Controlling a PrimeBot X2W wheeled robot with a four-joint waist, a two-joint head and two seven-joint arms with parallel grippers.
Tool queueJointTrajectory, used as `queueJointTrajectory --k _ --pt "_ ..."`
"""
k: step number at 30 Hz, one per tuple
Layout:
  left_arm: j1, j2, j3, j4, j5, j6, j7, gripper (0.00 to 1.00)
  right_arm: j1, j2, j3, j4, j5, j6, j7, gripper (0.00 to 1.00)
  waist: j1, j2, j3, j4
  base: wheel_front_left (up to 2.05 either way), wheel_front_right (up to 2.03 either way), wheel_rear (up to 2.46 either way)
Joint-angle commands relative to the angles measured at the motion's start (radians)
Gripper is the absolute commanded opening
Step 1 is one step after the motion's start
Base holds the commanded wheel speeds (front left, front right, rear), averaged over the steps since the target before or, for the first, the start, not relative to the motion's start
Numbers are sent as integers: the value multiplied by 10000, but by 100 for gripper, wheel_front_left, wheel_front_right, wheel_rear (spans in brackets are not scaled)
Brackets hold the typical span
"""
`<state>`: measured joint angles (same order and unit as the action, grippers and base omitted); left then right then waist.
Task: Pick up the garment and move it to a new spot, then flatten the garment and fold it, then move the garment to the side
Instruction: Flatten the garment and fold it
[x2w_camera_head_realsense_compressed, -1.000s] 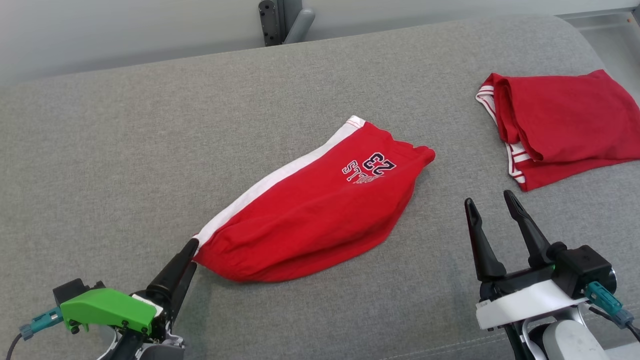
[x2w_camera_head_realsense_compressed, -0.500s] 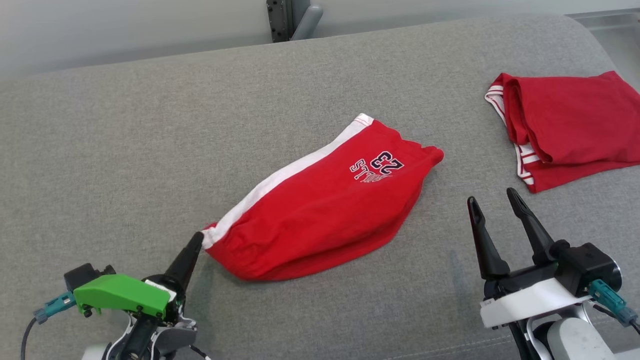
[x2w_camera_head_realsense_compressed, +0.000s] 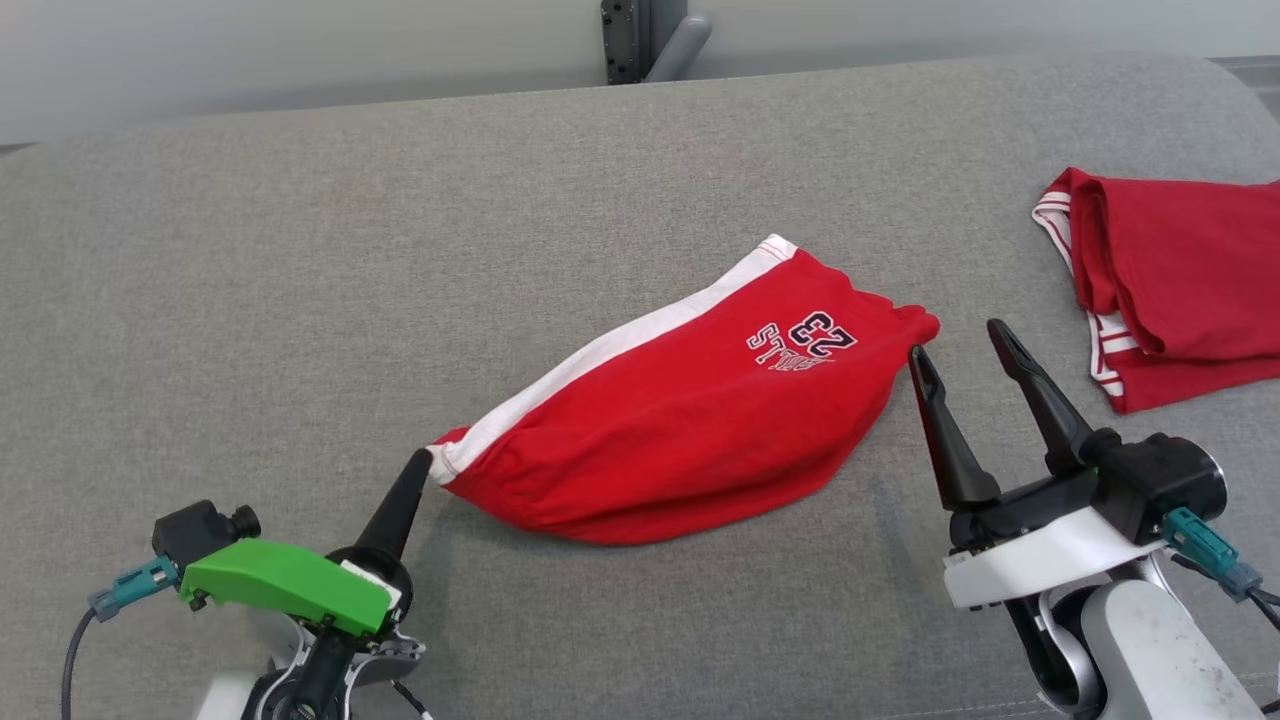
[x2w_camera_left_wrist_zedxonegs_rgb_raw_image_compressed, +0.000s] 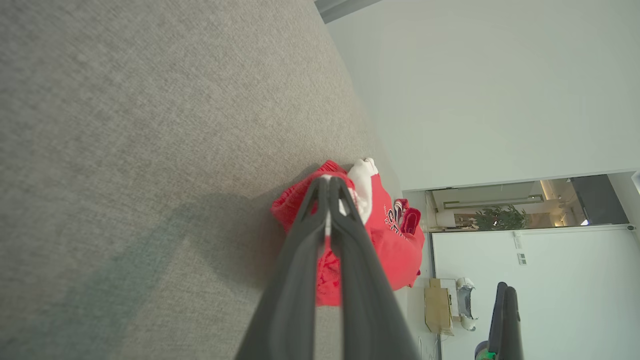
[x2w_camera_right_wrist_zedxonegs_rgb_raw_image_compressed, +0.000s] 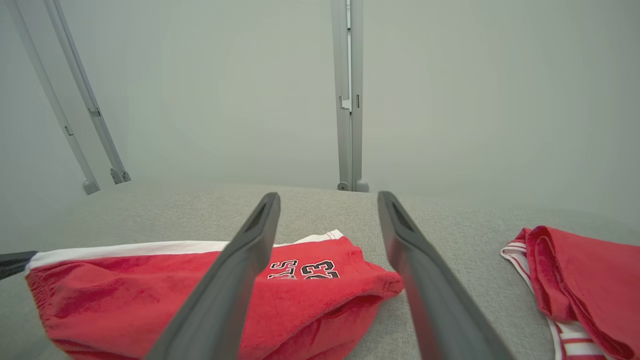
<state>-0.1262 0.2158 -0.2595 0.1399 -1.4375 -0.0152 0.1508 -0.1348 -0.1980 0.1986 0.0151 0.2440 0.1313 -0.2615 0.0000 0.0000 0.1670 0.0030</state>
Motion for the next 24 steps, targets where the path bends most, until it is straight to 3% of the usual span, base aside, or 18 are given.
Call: queueJointTrajectory --k 1,5,11,17,24 --pt "-174 134 -62 -59 393 -104 -230 0 -169 -64 -12 66 74 -13 -25 100 0 0 -18 187 0 0 0" --pt "-71 356 -526 -284 1745 -295 -965 0 -618 -125 182 407 506 -13 -25 100 0 0 12 371 0 0 0" --pt "-10 302 -969 -453 2609 -284 -1415 0 -2517 -831 1626 2824 2109 -9 77 100 0 0 219 621 0 0 0" --pt "-416 171 -1233 -522 3015 -298 -1507 0 -5458 -1537 3296 4909 3297 -14 2412 100 0 0 752 928 0 0 0" --pt "-789 -26 -1470 -443 3202 -400 -1591 0 -7633 -1426 4356 7148 3679 -9 4752 100 0 0 1163 1358 0 0 0"
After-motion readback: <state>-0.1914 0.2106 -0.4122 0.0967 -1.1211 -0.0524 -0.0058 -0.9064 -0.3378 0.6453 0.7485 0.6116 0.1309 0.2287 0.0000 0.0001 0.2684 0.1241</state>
